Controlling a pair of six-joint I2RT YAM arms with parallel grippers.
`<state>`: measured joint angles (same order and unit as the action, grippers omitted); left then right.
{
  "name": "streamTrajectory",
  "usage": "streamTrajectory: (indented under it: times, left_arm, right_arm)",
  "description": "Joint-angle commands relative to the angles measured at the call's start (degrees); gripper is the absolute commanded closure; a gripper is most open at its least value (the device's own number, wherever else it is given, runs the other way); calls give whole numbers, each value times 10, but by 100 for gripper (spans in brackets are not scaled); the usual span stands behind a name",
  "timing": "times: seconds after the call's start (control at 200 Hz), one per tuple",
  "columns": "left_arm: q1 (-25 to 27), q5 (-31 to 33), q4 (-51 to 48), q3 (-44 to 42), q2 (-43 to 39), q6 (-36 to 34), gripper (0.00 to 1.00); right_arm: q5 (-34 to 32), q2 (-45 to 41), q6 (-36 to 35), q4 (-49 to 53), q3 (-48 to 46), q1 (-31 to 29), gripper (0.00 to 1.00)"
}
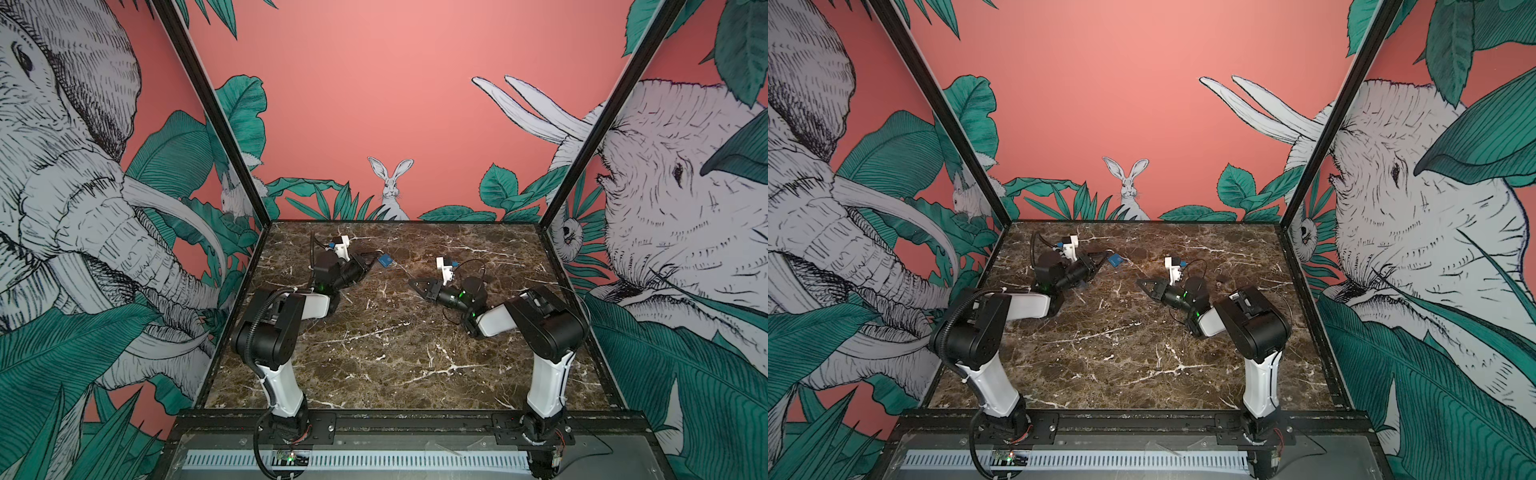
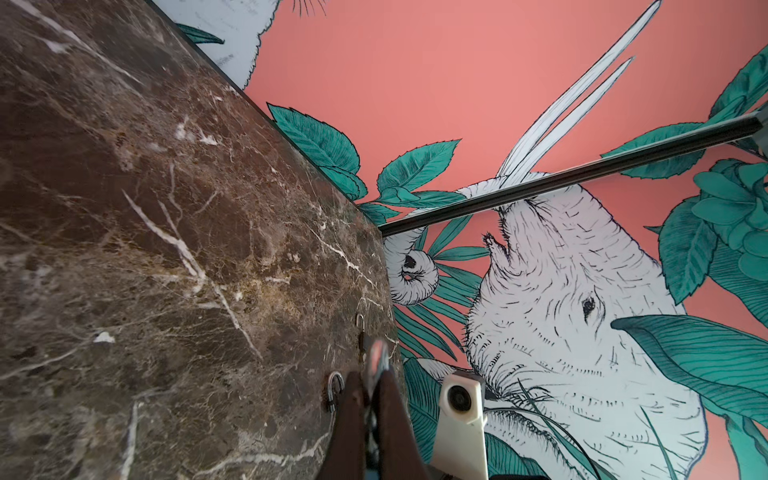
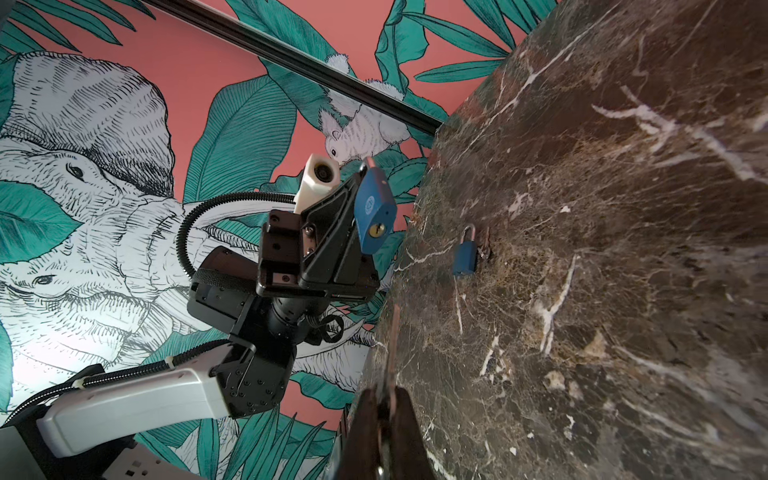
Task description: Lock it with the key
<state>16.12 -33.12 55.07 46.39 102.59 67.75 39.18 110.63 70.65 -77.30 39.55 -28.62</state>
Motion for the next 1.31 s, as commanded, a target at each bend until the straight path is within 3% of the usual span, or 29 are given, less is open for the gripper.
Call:
streamTrajectory:
  times: [0.0, 0.185, 0.36, 0.52, 0.905, 1.3]
  left_arm:
    - [-2, -40, -21, 33, -12, -20, 100]
    - [-20, -98, -218, 103, 0, -117, 100]
    - [-51, -146, -332, 178, 50, -178, 100]
    - [-58, -127, -465, 254, 94, -247, 100]
    - [-58, -98, -568, 348, 179, -280, 100]
    - [-59, -94, -625, 394, 226, -323, 100]
  right_arm:
    - [6, -35, -7, -34, -11, 9, 100]
    - [46, -82, -17, -4, -41, 31, 100]
    - [75, -120, -55, 59, -65, 38, 100]
    - [66, -140, -97, 121, -75, 39, 100]
    - [6, -206, -198, 326, -64, 39, 100]
    - [21, -193, -184, 313, -45, 39, 100]
